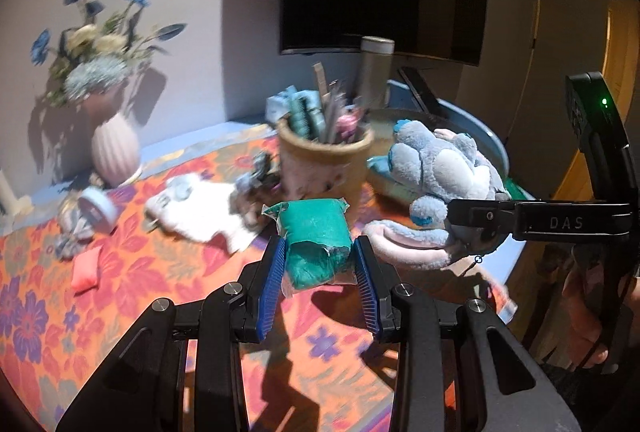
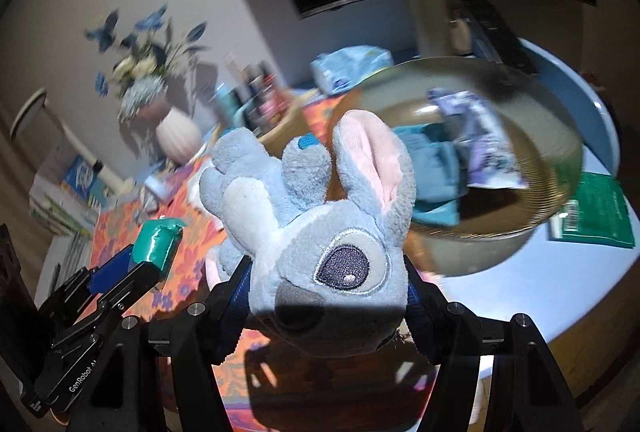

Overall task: Organize soft objects
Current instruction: 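Carry the grey plush and green pouch onto the glass plate and open both tools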

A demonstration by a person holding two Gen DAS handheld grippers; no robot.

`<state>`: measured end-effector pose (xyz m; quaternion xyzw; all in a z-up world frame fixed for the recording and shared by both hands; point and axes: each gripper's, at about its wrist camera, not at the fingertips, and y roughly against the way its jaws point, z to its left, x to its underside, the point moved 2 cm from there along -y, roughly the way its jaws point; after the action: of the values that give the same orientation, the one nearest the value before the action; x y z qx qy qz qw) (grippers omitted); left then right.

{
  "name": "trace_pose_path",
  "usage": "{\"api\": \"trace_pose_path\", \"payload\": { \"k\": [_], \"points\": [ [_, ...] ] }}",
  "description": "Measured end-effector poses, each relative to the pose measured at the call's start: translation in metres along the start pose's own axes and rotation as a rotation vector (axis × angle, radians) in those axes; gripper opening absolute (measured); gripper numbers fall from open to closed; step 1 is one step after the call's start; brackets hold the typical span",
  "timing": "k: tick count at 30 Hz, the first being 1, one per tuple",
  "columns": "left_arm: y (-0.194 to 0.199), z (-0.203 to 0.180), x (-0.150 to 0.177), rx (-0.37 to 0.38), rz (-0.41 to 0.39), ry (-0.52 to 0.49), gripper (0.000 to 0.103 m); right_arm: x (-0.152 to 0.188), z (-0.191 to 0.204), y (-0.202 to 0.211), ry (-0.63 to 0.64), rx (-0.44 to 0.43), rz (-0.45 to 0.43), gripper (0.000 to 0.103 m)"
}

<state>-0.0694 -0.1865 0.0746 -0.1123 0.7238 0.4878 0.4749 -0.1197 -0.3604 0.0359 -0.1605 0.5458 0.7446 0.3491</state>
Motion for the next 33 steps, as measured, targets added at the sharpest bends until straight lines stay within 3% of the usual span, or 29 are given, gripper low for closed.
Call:
{"api": "trace_pose_path", "payload": {
  "k": [15, 23, 26, 27, 29, 33],
  "points": [
    [-0.051, -0.084, -0.07, 0.128, -0.027, -0.072, 0.032, -0.042, -0.097, 0.044, -0.195, 0.043, -0.143, 0.066],
    [-0.085, -0.108, -0.09, 0.157, -0.012, -0.087, 0.032, -0.071, -0.133, 0.032, -0.268, 0.082, -0.169, 0.066],
    [-0.102, -0.112, -0.101, 0.149, -0.008, -0.081, 0.037, -0.083, -0.14, 0.022, -0.295, 0.076, -0.174, 0.069],
    [-0.108, -0.111, -0.104, 0.142, -0.005, -0.075, 0.046, -0.087, -0.142, 0.018, -0.301, 0.074, -0.178, 0.071],
    [-0.121, -0.11, -0.109, 0.128, 0.011, -0.061, 0.05, -0.095, -0.146, 0.008, -0.302, 0.064, -0.172, 0.076],
    [-0.132, -0.109, -0.106, 0.134, 0.043, -0.063, 0.051, -0.096, -0.156, 0.004, -0.306, 0.104, -0.154, 0.076]
  ]
}}
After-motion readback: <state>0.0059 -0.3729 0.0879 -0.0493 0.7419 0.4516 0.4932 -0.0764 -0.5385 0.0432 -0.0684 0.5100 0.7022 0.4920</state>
